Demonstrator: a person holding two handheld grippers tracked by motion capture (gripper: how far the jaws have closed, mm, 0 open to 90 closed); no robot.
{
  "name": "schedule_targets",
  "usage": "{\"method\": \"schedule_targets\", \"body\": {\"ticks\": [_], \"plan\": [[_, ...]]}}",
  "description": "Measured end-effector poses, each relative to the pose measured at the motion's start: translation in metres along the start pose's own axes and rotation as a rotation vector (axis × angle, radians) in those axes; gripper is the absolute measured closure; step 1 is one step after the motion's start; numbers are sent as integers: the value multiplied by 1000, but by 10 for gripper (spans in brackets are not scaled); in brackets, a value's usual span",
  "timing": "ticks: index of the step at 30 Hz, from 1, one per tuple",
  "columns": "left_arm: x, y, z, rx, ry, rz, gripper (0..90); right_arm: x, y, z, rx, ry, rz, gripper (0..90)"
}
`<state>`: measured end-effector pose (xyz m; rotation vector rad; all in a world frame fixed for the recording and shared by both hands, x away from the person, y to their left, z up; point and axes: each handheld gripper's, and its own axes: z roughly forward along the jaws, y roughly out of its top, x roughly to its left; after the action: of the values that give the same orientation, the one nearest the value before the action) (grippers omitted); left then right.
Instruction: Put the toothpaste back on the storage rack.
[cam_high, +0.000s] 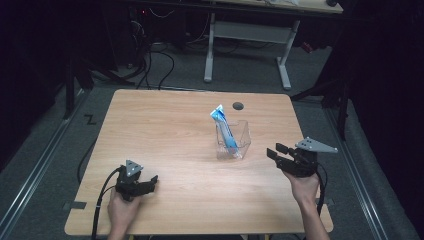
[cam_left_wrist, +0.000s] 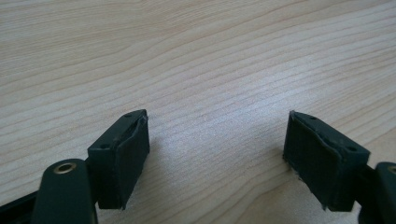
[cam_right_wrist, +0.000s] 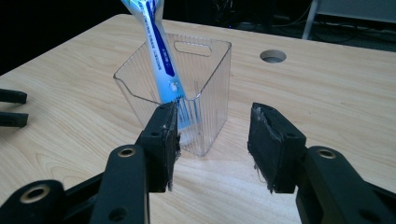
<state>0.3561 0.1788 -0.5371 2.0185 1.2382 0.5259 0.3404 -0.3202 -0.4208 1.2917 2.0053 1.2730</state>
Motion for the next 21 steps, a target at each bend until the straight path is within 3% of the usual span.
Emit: {"method": "schedule_targets", "body": {"ticks": [21], "plan": [[0,0,0,0,0,0,229,-3,-26,11,39,-10,25,521]]}}
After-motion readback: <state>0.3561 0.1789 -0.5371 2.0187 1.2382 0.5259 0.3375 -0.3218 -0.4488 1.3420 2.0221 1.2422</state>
